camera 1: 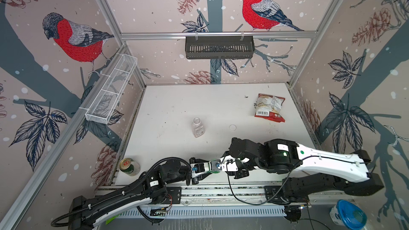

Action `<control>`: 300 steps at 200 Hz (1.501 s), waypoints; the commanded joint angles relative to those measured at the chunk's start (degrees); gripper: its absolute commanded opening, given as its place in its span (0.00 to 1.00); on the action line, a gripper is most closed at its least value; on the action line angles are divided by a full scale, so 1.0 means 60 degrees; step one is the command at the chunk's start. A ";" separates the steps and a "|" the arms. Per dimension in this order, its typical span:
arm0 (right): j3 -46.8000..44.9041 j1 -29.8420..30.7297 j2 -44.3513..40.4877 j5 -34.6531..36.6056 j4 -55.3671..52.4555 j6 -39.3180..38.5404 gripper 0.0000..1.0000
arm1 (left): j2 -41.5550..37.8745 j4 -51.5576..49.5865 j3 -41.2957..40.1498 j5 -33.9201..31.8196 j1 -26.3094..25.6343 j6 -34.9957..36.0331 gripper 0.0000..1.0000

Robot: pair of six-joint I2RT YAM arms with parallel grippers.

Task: Screw on the bottle caps
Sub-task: Screw the bottle cap onto the plastic bottle.

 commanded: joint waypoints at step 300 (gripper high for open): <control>0.0099 -0.1507 0.1519 -0.1229 0.0732 1.0606 0.22 | -0.0202 0.0684 0.0036 -0.1064 -0.0003 0.0271 0.09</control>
